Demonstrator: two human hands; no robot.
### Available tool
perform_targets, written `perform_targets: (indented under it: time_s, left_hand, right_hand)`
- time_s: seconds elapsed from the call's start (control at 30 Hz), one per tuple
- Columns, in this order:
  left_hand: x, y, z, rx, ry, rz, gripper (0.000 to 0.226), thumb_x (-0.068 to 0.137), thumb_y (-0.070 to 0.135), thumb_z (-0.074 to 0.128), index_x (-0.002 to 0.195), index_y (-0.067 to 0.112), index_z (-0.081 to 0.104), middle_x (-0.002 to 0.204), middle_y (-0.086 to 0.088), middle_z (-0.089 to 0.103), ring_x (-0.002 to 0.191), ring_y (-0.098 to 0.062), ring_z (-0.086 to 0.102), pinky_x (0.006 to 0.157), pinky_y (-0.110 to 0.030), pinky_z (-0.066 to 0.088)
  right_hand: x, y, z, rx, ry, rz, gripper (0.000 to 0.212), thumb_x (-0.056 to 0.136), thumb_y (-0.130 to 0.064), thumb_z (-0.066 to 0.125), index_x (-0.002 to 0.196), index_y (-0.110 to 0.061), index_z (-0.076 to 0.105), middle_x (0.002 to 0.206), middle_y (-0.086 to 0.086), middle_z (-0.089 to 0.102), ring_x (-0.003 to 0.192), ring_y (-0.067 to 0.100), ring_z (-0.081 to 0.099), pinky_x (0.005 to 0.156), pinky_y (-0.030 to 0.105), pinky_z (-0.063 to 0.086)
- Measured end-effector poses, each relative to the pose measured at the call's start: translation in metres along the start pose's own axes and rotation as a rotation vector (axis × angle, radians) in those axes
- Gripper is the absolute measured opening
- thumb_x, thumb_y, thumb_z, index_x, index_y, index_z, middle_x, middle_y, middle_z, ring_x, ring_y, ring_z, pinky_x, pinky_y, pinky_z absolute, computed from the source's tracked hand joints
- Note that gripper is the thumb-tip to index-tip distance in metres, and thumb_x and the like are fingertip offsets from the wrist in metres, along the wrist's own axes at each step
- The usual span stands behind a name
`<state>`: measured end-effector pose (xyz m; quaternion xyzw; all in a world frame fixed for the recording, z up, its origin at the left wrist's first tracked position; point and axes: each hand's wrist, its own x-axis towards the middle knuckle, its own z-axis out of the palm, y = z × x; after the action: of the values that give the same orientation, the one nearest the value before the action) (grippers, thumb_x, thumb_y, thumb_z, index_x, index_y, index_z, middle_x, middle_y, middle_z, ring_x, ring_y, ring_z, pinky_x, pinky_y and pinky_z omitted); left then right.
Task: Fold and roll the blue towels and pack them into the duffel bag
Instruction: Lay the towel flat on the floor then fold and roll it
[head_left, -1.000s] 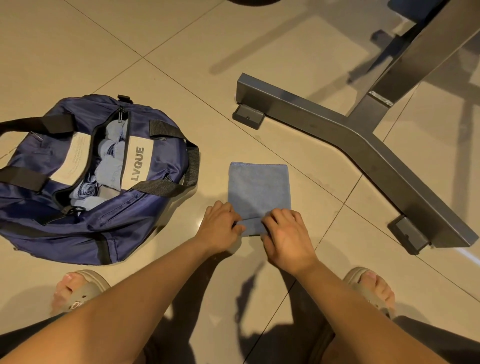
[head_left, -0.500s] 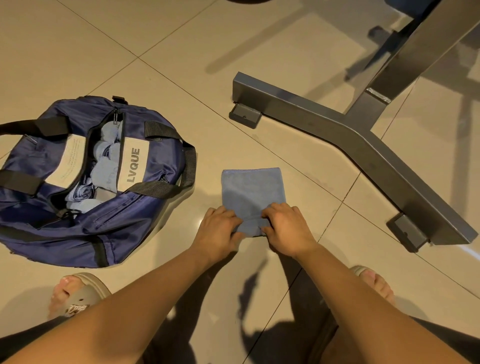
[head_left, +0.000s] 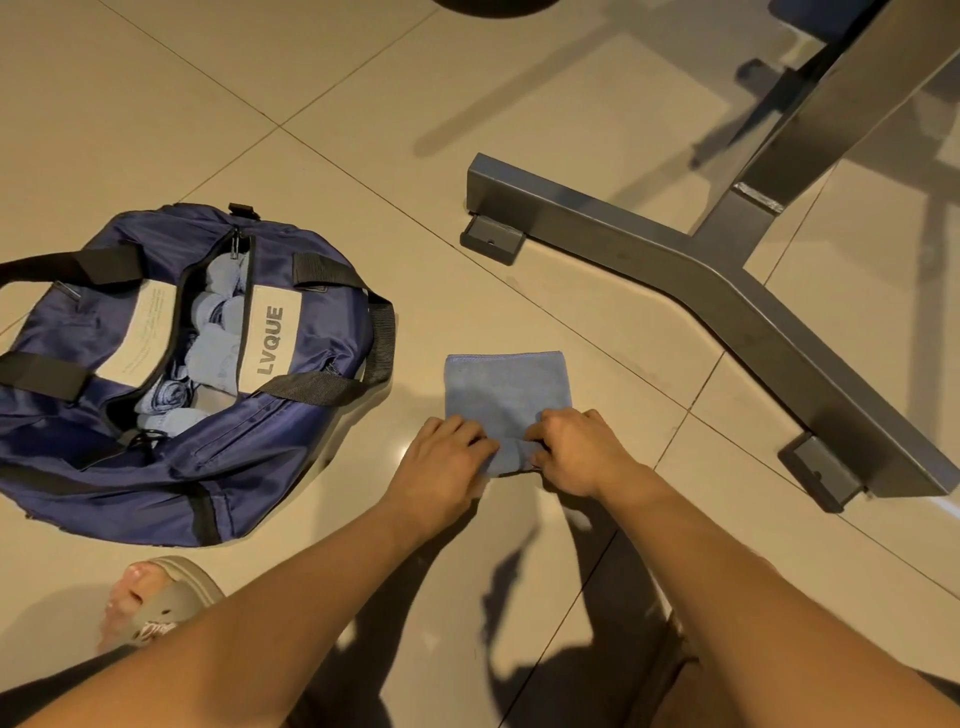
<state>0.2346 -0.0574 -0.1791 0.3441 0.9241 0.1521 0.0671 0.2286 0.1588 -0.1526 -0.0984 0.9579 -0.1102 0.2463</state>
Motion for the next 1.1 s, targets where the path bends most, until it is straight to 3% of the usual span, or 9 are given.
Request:
perform_targets:
  time_s: [0.17,0.27,0.4,0.5,0.63,0.77,0.9,0.97,1.1]
  left_hand:
    - [0.025,-0.007,-0.009,-0.202,-0.124,-0.253,0.011,0.082,0.021,0.056,0.083,0.018,0.066,0.085,0.0,0.067,0.083,-0.026,0.059,0.07,-0.036,0.041]
    - [0.04,-0.018,-0.02,-0.346,-0.333,-0.32,0.012,0.088,0.02,0.06,0.079,0.013,0.062,0.081,-0.01,0.066,0.079,-0.032,0.06,0.071,-0.043,0.049]
    - [0.026,-0.01,-0.014,-0.078,-0.123,-0.168,0.028,0.083,0.038,0.055,0.104,0.023,0.065,0.101,0.001,0.066,0.091,-0.024,0.06,0.076,-0.042,0.049]
    - [0.018,0.0,-0.004,0.069,-0.092,-0.014,0.024,0.079,0.035,0.06,0.096,0.02,0.067,0.095,0.0,0.065,0.087,-0.025,0.058,0.077,-0.039,0.044]
    - [0.033,-0.002,-0.008,-0.161,-0.134,-0.27,0.008,0.08,0.02,0.06,0.073,0.018,0.058,0.07,-0.002,0.059,0.07,-0.033,0.059,0.059,-0.033,0.033]
    - [0.054,-0.024,-0.017,-0.411,-0.413,-0.442,0.018,0.086,0.025,0.061,0.081,0.008,0.064,0.077,-0.01,0.062,0.073,-0.029,0.059,0.06,-0.036,0.042]
    - [0.021,-0.018,-0.013,-0.148,-0.049,-0.175,0.029,0.08,0.046,0.064,0.097,0.023,0.068,0.098,0.002,0.066,0.092,-0.022,0.057,0.074,-0.036,0.045]
    - [0.005,-0.015,-0.006,-0.062,0.009,-0.057,0.036,0.081,0.049,0.063,0.106,0.023,0.069,0.107,0.004,0.066,0.099,-0.021,0.056,0.083,-0.037,0.045]
    - [0.015,-0.01,-0.004,-0.107,0.026,-0.149,0.015,0.081,0.023,0.054,0.084,0.019,0.068,0.087,0.0,0.069,0.083,-0.028,0.06,0.074,-0.039,0.044]
  right_hand:
    - [-0.021,-0.005,0.024,-0.077,0.316,-0.097,0.031,0.076,-0.021,0.062,0.107,-0.021,0.061,0.098,-0.002,0.054,0.093,0.024,0.051,0.089,0.036,0.04]
    - [-0.021,-0.003,0.03,-0.079,0.373,-0.076,0.018,0.079,-0.017,0.07,0.095,-0.024,0.067,0.088,-0.005,0.056,0.084,0.023,0.056,0.083,0.033,0.04]
    - [0.007,-0.001,0.015,-0.01,0.132,0.038,0.017,0.084,-0.012,0.06,0.092,-0.025,0.069,0.094,-0.002,0.065,0.091,0.029,0.06,0.073,0.033,0.033]
    - [0.028,0.001,-0.002,0.06,-0.165,0.152,0.022,0.088,-0.024,0.058,0.107,-0.026,0.069,0.106,0.004,0.07,0.095,0.033,0.064,0.07,0.03,0.041]
    - [0.004,-0.009,0.001,-0.012,0.189,-0.04,0.031,0.077,-0.024,0.063,0.109,-0.023,0.065,0.101,0.0,0.063,0.095,0.025,0.058,0.078,0.034,0.04]
    - [-0.012,-0.005,0.021,-0.098,0.251,-0.098,0.027,0.081,-0.03,0.065,0.108,-0.025,0.066,0.098,-0.004,0.061,0.092,0.023,0.059,0.086,0.033,0.038]
    - [0.011,-0.007,0.007,-0.04,0.101,-0.032,0.017,0.089,-0.019,0.056,0.1,-0.022,0.068,0.099,-0.001,0.062,0.094,0.028,0.058,0.077,0.033,0.029]
    - [0.023,-0.007,-0.001,-0.012,-0.018,0.007,0.017,0.088,-0.018,0.055,0.099,-0.022,0.068,0.102,0.001,0.063,0.096,0.03,0.058,0.077,0.034,0.029]
    - [0.004,-0.015,0.01,-0.12,0.239,-0.068,0.029,0.073,-0.02,0.061,0.102,-0.019,0.063,0.1,0.001,0.057,0.094,0.026,0.053,0.091,0.037,0.037]
